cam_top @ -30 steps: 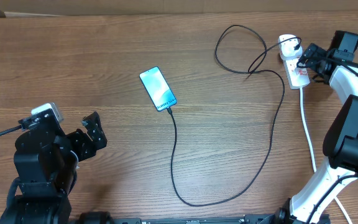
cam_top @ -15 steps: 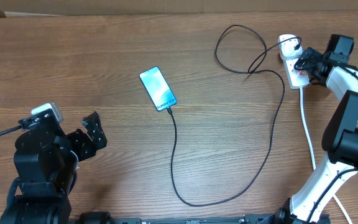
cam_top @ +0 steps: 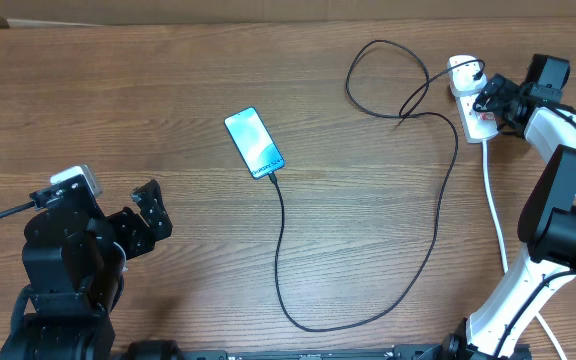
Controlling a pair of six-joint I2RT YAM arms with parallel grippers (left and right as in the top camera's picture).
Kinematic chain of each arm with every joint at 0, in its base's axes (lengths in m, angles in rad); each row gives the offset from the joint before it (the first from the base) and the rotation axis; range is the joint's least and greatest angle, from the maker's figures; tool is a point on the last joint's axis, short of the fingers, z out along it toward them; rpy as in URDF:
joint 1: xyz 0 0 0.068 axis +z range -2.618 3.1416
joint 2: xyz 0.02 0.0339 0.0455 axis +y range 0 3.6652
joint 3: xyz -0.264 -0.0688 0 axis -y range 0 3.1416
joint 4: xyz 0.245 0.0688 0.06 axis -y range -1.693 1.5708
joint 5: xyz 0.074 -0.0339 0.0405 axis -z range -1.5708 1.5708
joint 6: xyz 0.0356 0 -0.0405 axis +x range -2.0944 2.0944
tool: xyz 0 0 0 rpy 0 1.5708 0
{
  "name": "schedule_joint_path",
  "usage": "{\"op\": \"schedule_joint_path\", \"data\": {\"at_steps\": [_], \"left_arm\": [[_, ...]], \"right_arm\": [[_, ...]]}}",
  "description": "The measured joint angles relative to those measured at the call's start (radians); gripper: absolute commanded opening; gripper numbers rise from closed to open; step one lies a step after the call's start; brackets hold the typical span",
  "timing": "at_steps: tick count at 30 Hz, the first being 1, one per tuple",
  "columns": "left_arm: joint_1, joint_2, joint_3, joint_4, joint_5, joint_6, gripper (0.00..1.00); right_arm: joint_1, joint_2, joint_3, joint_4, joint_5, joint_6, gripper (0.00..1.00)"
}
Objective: Plug charger to phone and switch on socket
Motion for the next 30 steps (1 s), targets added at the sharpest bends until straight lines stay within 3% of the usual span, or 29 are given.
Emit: {"op": "schedule_joint_path", "data": {"at_steps": [30], "left_arm": [[0.000,0.000,0.000,0.000,0.000,0.000,1.00]], "right_arm": [[-0.003,0.013,0.000,-0.007,-0.026,0.000,1.00]]}}
